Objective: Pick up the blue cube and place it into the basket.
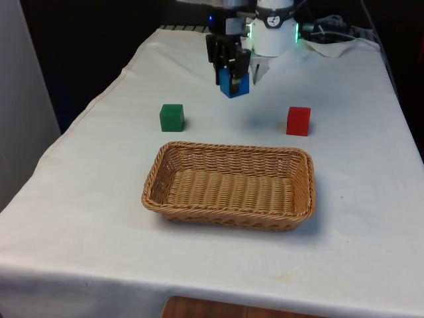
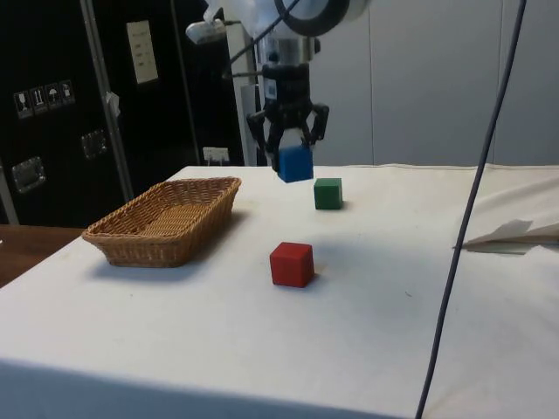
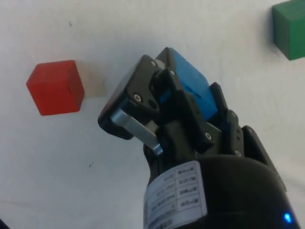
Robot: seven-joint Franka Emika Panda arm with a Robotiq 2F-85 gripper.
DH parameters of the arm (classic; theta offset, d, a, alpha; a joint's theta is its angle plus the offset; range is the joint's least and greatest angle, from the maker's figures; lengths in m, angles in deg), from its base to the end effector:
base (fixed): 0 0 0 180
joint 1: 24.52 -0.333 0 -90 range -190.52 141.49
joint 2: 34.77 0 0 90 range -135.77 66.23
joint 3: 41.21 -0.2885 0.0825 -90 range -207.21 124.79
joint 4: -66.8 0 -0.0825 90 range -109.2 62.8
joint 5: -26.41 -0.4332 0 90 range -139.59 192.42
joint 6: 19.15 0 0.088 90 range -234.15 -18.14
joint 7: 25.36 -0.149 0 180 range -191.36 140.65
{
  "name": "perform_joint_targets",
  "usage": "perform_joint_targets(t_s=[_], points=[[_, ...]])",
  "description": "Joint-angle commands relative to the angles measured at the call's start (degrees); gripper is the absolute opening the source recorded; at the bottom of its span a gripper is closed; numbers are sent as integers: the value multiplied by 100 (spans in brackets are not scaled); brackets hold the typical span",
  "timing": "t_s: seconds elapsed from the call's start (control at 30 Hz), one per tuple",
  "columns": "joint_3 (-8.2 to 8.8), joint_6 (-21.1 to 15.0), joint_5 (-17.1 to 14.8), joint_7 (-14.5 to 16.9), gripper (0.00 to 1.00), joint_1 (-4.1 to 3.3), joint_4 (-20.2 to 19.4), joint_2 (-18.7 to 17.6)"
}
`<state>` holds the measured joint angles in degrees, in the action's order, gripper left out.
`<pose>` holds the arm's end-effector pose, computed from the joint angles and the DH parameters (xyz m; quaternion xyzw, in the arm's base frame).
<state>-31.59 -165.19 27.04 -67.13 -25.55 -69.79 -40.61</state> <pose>0.5320 -0.0827 0.1762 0.9066 -0.4205 0.0342 0.0020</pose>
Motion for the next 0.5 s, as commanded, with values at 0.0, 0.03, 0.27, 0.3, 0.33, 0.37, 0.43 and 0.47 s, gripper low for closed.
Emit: perform_joint_targets(t_s=[0.0,0.03,0.27,0.3,0.33,0.37,0.43,0.47], points=[[0,63,46,46,2,-6,11,57],[0,97,40,92,2,-6,11,86],[-6,252,29,407,2,-6,46,246],[-6,281,23,453,2,-6,52,275],[-6,304,23,504,2,-6,63,298],[-6,327,23,544,2,-6,69,315],[-6,390,17,642,2,-6,86,361],[-6,424,17,722,2,-6,97,401]])
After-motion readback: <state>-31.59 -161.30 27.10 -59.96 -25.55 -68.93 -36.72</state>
